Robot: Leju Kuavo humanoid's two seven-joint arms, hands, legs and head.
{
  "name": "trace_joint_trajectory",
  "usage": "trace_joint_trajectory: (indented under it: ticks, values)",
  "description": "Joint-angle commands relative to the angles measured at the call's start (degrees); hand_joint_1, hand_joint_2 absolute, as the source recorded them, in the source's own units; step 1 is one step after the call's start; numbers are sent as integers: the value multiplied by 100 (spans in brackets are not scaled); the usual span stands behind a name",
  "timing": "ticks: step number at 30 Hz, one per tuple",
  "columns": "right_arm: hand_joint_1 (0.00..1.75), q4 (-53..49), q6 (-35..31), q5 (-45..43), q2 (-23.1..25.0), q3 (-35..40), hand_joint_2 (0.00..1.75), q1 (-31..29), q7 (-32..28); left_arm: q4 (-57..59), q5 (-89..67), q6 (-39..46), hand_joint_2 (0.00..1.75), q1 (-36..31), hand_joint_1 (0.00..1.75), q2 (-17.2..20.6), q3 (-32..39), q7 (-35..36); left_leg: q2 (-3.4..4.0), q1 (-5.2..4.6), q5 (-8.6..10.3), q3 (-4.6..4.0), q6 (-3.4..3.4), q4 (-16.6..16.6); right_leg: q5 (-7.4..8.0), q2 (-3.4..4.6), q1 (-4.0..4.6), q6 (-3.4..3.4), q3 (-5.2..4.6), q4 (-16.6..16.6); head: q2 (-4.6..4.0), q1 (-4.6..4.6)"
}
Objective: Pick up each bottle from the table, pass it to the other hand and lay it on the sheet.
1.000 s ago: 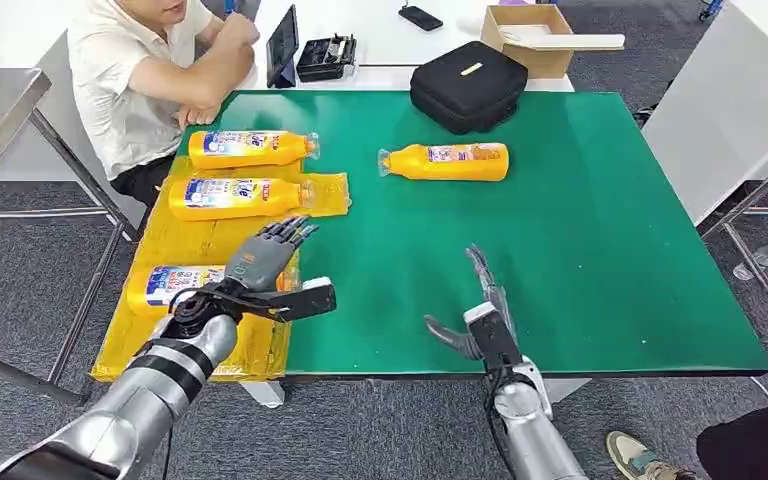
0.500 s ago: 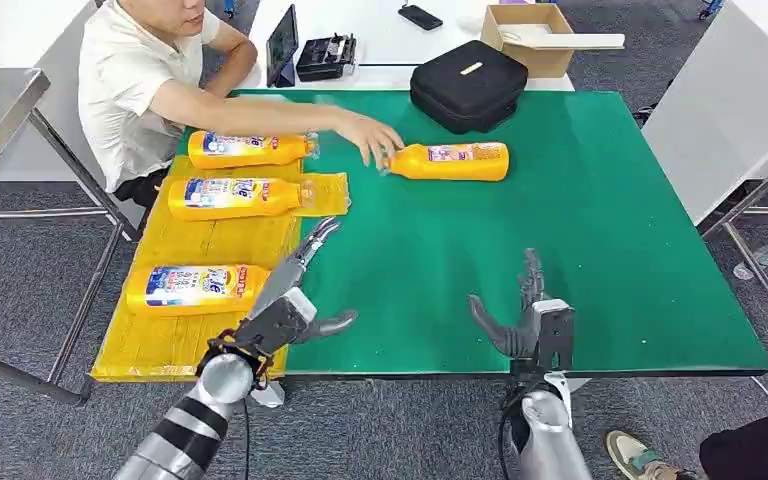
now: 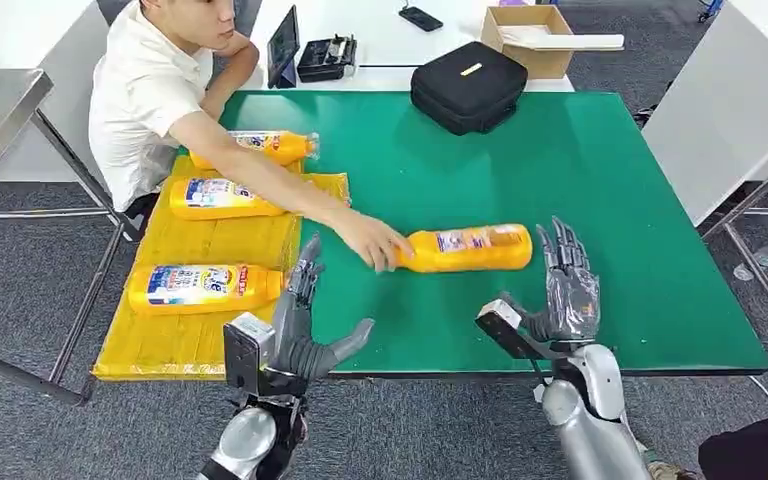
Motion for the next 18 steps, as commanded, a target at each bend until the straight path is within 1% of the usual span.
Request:
trace_joint_trajectory:
  ticks: [1,4,10,11,14,16,18]
  values:
    - [0,918,579,56,-537,622,175,-411,303,66,-367,421,175,-221,0,-9,-116,-77,6,8,-1,4,-8,0,2,3,9,-13,5,-4,0,-2]
    - [0,976,620,157,-565,674,175,-441,414,99,-537,618,175,-223,0,-21,-115,-91,10,8,-2,5,-7,0,2,7,10,-12,5,-3,0,0]
    - [0,1265,839,184,-576,745,175,-589,615,233,-294,458,175,-231,0,-89,-86,55,12,9,1,3,-8,-1,5,9,11,-13,3,-4,0,0]
    - [0,1421,1114,53,-577,759,175,-685,698,272,-346,511,175,-255,0,-89,-112,33,5,6,1,0,-6,0,3,3,8,-10,2,-2,0,0]
    - [0,1866,1267,43,-570,906,175,-1024,694,495,-389,638,175,-373,0,-126,-91,122,24,16,1,5,-14,0,12,19,19,-23,6,-9,0,0]
    - [0,2246,1257,-2,-401,991,175,-1331,594,686,-403,670,175,-470,0,-170,-68,131,23,8,1,4,-8,-1,9,20,10,-14,1,-4,0,-2]
    - [0,2576,1153,0,-241,1068,175,-1564,559,813,-412,646,175,-537,0,-198,-86,110,33,11,2,6,-12,-3,13,28,13,-20,0,-6,0,0]
